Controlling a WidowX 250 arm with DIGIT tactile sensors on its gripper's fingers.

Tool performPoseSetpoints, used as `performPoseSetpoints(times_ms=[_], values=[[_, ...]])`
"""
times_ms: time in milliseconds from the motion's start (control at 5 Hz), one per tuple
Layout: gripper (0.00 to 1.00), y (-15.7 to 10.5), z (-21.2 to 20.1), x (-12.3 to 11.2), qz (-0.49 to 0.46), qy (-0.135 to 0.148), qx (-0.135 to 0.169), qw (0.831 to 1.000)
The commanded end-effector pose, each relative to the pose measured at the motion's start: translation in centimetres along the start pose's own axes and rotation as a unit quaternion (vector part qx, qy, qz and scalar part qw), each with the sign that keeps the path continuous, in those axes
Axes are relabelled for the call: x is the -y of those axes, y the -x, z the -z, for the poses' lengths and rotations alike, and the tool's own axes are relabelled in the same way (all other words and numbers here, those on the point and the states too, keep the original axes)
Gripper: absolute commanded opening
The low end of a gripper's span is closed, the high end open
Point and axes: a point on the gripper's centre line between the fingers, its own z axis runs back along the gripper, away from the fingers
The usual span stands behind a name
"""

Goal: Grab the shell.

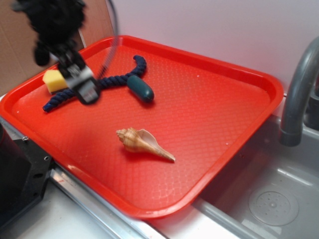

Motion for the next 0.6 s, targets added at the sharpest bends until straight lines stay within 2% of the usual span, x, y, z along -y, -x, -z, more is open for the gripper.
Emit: performPoseSetpoints(times_ms=[0,200,400], values=[[1.0,0.5,5.8,3.7,0.242,0.03,-0.036,0.969],[1.0,1.3,6.8,3.7,0.324,0.036,-0.038,0.945],[1.0,-0.1,8.1,3.6,0.315,0.018,-0.039,0.948]])
